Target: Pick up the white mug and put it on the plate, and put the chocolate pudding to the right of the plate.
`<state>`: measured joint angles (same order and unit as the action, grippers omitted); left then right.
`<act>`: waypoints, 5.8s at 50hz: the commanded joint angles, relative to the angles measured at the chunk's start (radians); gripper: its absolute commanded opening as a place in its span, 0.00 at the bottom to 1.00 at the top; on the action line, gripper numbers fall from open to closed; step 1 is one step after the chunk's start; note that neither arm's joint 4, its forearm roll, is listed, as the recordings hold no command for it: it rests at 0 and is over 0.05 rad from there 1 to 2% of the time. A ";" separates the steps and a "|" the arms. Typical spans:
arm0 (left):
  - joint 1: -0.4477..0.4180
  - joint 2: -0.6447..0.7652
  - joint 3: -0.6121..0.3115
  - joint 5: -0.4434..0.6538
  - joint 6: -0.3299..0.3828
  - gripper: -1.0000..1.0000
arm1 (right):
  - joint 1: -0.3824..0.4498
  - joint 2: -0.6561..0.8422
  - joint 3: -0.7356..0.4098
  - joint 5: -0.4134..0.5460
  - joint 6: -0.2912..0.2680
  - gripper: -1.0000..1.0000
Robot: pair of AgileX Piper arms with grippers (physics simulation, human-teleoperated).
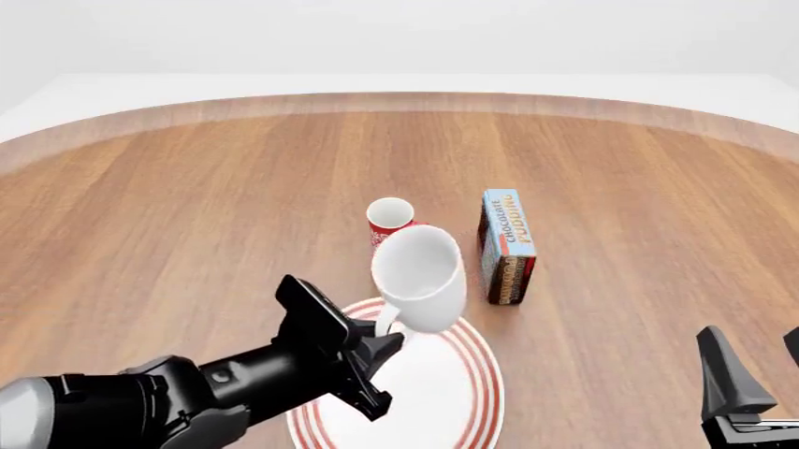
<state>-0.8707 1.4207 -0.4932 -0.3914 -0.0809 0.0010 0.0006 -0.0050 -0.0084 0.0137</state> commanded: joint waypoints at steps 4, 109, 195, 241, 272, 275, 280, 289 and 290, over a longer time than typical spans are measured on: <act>0.018 -0.042 0.054 0.003 -0.015 0.00 | 0.000 0.000 0.000 -0.002 -0.001 1.00; 0.012 -0.012 0.166 0.018 -0.119 0.00 | -0.005 0.000 0.000 -0.003 0.000 1.00; 0.006 -0.117 0.122 0.127 -0.085 1.00 | -0.005 0.000 0.000 -0.002 0.001 1.00; 0.226 -0.521 0.031 0.451 0.159 1.00 | -0.006 0.000 0.000 -0.002 0.001 1.00; 0.572 -0.897 0.145 0.462 0.188 1.00 | -0.007 0.000 -0.001 -0.005 -0.003 1.00; 0.603 -0.927 0.154 0.463 0.186 1.00 | -0.008 0.000 -0.001 -0.004 -0.002 1.00; 0.636 -0.933 0.174 0.436 0.185 1.00 | -0.008 0.000 -0.001 -0.004 -0.002 1.00; 0.710 -0.969 0.212 0.395 0.193 1.00 | -0.009 0.000 0.000 -0.003 0.000 1.00; 0.722 -0.977 0.217 0.392 0.197 1.00 | -0.008 0.000 0.000 -0.002 0.001 1.00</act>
<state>-0.2309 0.4938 -0.3161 0.0346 0.1095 -0.0071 0.0004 -0.0056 -0.0120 0.0125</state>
